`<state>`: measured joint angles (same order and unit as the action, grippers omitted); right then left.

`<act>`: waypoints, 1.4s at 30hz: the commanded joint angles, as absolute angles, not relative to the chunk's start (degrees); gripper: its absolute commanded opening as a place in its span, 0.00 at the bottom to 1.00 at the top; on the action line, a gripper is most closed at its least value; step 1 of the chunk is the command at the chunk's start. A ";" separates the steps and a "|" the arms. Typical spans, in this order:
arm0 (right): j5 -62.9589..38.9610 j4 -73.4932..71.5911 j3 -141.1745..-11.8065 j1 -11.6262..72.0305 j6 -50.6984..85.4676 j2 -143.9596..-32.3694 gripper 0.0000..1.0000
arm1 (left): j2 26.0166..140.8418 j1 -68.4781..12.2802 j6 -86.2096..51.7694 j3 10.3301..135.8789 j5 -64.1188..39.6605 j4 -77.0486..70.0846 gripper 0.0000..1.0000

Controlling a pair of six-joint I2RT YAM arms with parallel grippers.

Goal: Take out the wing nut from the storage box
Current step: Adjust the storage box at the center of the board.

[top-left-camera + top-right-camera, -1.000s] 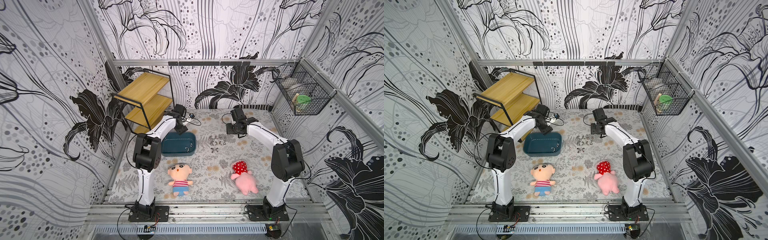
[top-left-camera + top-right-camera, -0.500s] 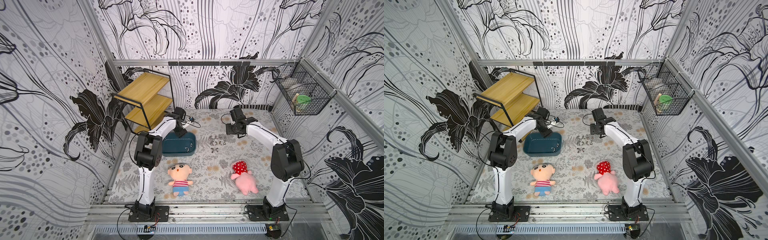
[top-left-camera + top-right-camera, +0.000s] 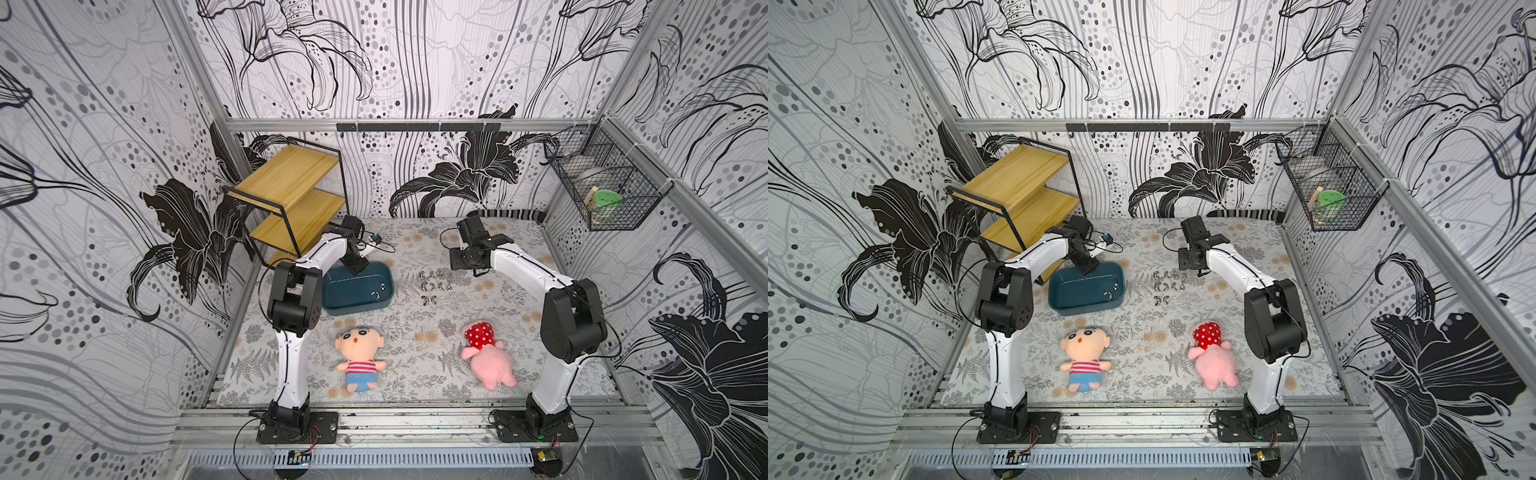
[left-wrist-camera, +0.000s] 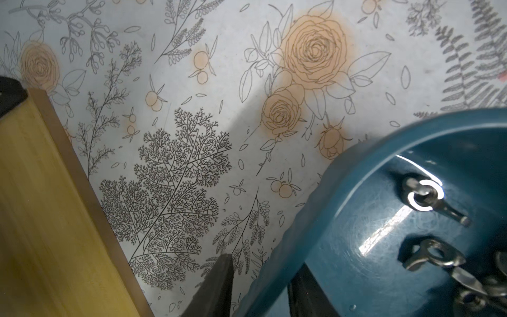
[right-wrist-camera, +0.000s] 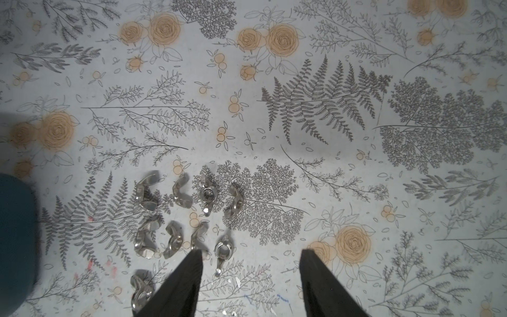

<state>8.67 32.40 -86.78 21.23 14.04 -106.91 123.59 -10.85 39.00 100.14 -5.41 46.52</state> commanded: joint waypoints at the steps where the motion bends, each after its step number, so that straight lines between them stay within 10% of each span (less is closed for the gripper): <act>1: 10.05 34.34 -89.28 22.45 12.97 -108.33 0.62 | 123.66 -10.03 36.96 99.87 -7.83 45.76 0.35; 42: 11.33 37.69 -96.68 32.95 10.72 -107.49 0.63 | 110.58 -5.01 -15.19 77.32 -13.54 29.67 0.24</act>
<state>10.55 36.42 -95.48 32.49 11.49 -108.90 113.38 -5.08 -8.64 79.00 -13.10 34.33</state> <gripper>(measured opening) 0.628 0.239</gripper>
